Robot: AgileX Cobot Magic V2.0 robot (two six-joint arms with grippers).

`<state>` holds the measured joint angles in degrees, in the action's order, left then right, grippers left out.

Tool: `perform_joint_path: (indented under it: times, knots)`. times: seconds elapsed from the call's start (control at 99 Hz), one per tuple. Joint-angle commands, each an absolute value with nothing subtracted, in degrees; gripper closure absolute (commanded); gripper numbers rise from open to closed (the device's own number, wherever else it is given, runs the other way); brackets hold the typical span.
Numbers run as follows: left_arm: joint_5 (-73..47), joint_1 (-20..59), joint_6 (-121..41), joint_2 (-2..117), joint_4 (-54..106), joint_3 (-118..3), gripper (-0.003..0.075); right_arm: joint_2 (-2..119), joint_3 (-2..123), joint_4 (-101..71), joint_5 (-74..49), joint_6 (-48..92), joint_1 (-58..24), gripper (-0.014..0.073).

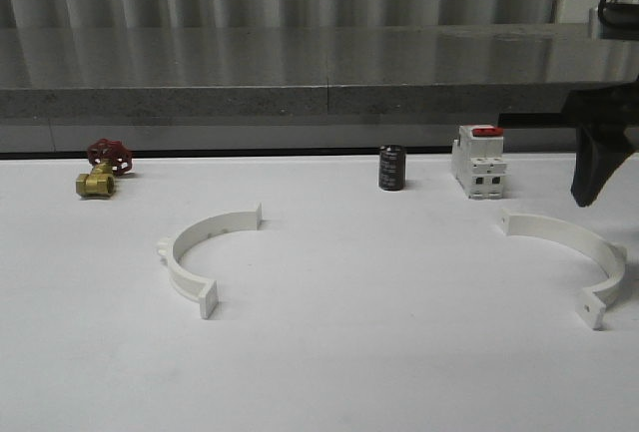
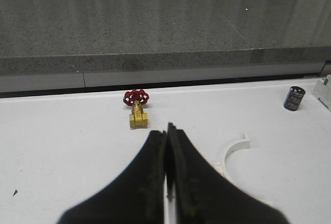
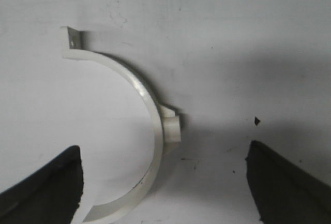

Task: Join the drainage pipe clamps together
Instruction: 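Close the right gripper on the second clamp half's flange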

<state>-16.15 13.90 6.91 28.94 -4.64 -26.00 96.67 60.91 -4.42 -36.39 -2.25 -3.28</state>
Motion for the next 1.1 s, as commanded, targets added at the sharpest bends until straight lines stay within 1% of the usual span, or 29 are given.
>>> perform_joint_path:
  times: [0.0, 0.333, 0.667, 0.727, 0.798, 0.869, 0.919, 0.939, 0.99, 1.061, 1.091]
  knots:
    - [-11.7, 13.8, 7.0, 29.1, -4.8, -27.5, 0.0741, 96.9, 63.4, -4.8, -34.5, 0.0, -3.5, -0.0041]
    - [-11.7, 13.8, 7.0, 29.1, -4.8, -27.5, 0.0741, 102.6, 63.6, -4.8, -32.6, 0.0, -3.5, -0.0041]
    - [-11.7, 13.8, 7.0, 29.1, -4.8, -27.5, 0.0741, 104.0, 63.9, -4.8, -32.5, 0.0, -3.5, -0.0041]
    - [-11.7, 13.8, 7.0, 29.1, -4.8, -27.5, 0.0741, 104.0, 63.9, -4.8, -32.6, 0.0, -3.5, -0.0028]
    - [-11.7, 13.8, 7.0, 29.1, -4.8, -27.5, 0.0741, 104.0, 63.9, -4.8, -32.7, 0.0, -3.5, 0.0039]
    - [-11.7, 13.8, 7.0, 29.1, -4.8, -27.5, 0.0741, 104.0, 63.9, -4.8, -32.9, 0.0, -3.5, 0.0149]
    - [-11.7, 13.8, 7.0, 29.1, -4.8, -27.5, 0.0741, 104.0, 63.9, -4.8, -33.1, 0.0, -3.5, 0.0254]
    - [-11.7, 13.8, 7.0, 29.1, -4.8, -27.5, 0.0741, 104.0, 63.9, -4.8, -33.2, 0.0, -3.5, 0.0280]
    - [-11.7, 13.8, 7.0, 29.1, -4.8, -27.5, 0.0741, 104.0, 63.9, -4.8, -33.3, 0.0, -3.5, 0.0378]
    - [-11.7, 13.8, 7.0, 29.1, -4.8, -27.5, 0.0741, 104.0, 63.9, -4.8, -33.1, 0.0, -3.5, 0.0470]
    - [-11.7, 13.8, 7.0, 29.1, -4.8, -27.5, 0.0741, 104.0, 63.9, -4.8, -33.1, 0.0, -3.5, 0.0496]
